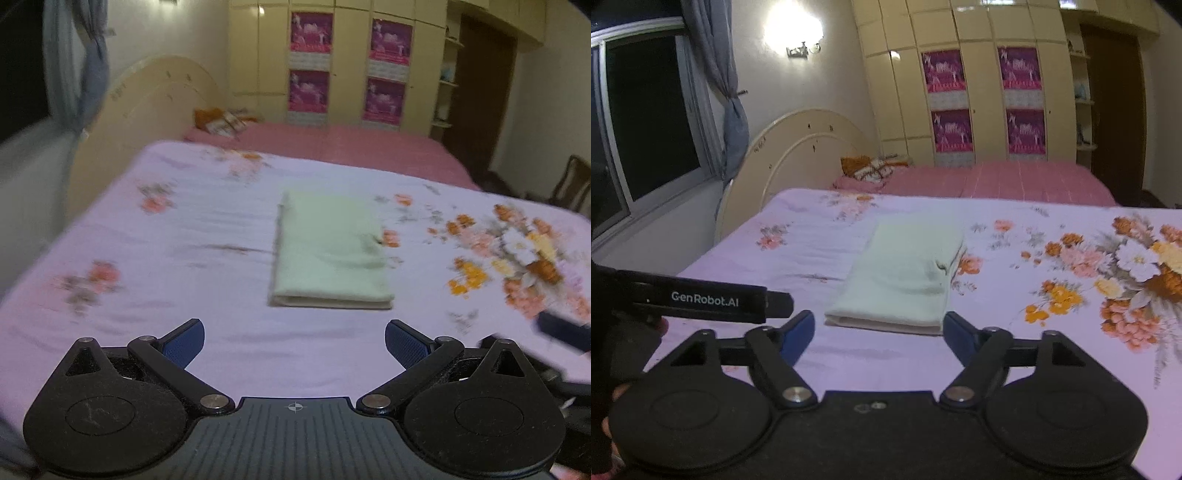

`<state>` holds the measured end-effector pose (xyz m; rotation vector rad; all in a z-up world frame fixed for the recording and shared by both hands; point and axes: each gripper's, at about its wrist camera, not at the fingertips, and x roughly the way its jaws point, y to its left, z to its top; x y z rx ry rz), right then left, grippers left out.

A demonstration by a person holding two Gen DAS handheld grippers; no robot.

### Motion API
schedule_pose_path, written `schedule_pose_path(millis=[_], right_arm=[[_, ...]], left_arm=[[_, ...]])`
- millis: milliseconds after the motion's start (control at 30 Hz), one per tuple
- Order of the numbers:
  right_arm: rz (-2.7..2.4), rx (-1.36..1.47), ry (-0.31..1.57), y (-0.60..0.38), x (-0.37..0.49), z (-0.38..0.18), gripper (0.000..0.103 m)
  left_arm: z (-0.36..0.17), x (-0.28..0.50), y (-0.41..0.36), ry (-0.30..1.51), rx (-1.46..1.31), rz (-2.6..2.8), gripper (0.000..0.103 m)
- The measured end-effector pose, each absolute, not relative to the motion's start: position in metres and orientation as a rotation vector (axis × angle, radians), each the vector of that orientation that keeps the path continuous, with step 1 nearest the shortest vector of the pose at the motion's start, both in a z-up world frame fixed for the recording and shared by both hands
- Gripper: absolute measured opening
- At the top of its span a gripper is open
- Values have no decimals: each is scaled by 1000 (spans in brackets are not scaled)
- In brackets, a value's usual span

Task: Fold small clothes

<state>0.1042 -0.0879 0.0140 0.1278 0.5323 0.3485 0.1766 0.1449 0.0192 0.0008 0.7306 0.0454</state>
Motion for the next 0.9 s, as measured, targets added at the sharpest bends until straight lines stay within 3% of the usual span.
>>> schedule_pose_path(millis=[167, 367, 900], right_arm=[[272, 117, 473, -98, 71, 31, 95], [217, 110, 438, -107, 53, 42, 101], [171, 125, 406, -114, 29, 51, 102]], left_arm=[[36, 140, 144, 696, 21, 65, 103], [47, 109, 142, 662, 21, 80, 103], [53, 86, 140, 648, -6, 63, 103]])
